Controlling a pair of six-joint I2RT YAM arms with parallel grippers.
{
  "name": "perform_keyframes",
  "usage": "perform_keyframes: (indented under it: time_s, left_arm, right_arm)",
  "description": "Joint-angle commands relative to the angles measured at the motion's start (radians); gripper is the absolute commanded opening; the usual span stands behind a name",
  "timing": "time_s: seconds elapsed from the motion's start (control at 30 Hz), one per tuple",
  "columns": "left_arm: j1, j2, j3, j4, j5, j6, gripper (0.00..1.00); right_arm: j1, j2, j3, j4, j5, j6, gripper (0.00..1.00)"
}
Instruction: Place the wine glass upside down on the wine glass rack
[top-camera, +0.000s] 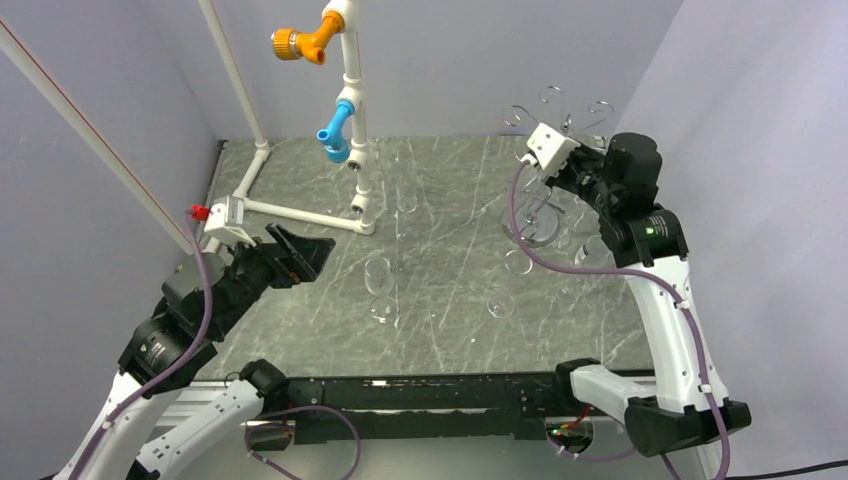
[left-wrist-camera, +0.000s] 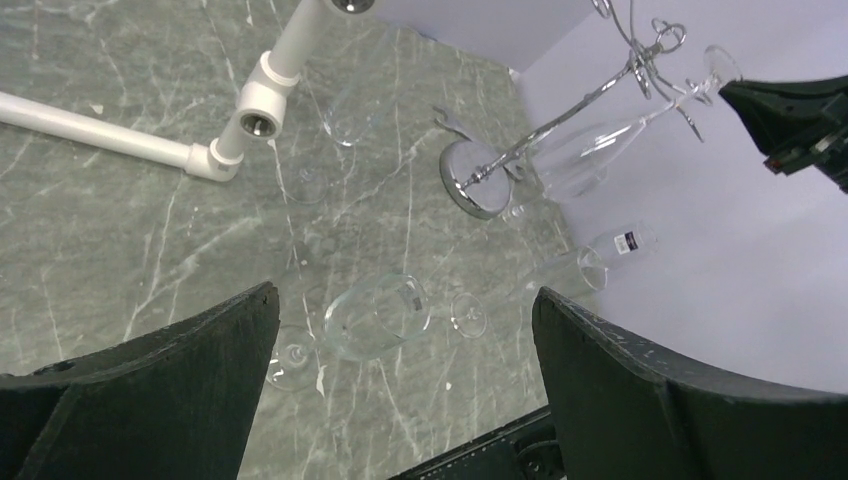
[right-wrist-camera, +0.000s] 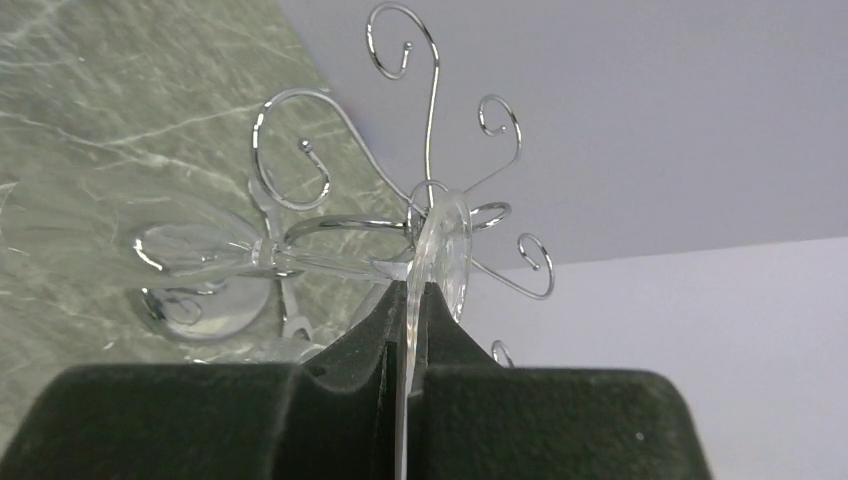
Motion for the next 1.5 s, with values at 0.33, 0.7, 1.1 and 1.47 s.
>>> perform_keyframes:
  time_s: [0.33, 0.7, 1.1, 1.47]
  left_arm:
    - [0.002, -0.001, -0.039, 0.031, 0.082, -0.015, 0.99]
    - [0.002, -0.004, -0.057, 0.005, 0.111, -0.032, 0.99]
    - [0.003, 0.003, -0.066, -0.012, 0.128, -0.031, 1.0]
    - [0.003, 0.071, -0.06, -0.021, 0.186, -0.04, 0.99]
  right_arm:
    - [0.0, 0.123, 0.019, 0.212, 0.006, -0.051, 0.0]
    - [0.043, 0.099, -0.004, 0.231, -0.171, -0.047, 0.0]
    - [0.059, -0.015, -0.09, 0.15, -0.251, -0.077, 0.0]
    - [0.059, 0.018, -0.133, 0.169, -0.109, -0.028, 0.02]
